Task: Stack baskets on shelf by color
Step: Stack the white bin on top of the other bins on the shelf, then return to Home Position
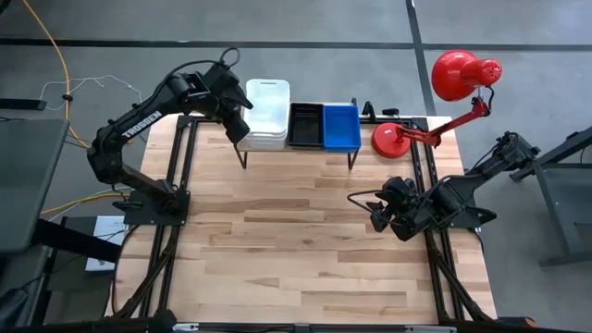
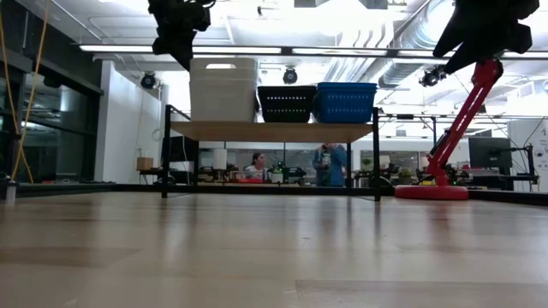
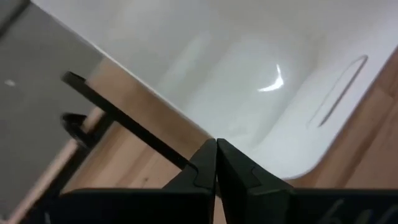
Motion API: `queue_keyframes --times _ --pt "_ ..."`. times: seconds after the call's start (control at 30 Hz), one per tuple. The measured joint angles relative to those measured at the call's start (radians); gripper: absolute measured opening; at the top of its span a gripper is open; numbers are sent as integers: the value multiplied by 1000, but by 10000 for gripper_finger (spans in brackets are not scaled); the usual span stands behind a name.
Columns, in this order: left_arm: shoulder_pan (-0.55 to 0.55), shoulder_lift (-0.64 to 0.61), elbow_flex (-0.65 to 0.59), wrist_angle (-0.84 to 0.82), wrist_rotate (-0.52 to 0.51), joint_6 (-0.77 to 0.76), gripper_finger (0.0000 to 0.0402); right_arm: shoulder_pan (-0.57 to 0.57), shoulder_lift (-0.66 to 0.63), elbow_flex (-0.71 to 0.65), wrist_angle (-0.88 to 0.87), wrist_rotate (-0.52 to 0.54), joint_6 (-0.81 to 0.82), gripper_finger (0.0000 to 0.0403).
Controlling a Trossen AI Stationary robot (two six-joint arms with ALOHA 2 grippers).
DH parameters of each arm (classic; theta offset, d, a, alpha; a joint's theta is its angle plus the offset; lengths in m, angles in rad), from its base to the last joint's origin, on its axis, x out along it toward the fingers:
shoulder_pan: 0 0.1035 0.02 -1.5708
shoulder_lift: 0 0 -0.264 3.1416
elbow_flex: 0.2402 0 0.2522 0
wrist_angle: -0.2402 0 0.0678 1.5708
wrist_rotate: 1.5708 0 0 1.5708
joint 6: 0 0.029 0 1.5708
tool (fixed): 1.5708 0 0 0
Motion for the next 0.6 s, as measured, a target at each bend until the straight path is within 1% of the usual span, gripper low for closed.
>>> queue_keyframes --times 0.13,0.2,0.27,0.33,0.4,0.47,0.53,0.6 --pt "2 -32 43 10 -63 23 0 0 0 0 0 0 0 192" --pt "2 -63 75 29 -74 18 0 0 0 0 0 0 0 192" --pt "-1 -116 81 77 -38 -15 0 0 0 0 0 0 0 192" --pt "-16 -190 49 147 28 -79 0 0 0 0 0 0 0 192" --pt "-62 -286 -28 257 70 -149 0 0 0 0 0 0 3 192" --pt "-142 -391 -147 401 79 -212 0 0 0 0 0 0 5 192" --pt "-247 -488 -287 570 60 -290 0 0 0 0 0 0 7 192" --pt "-382 -572 -431 757 -2 -370 0 0 0 0 0 3 7 192"
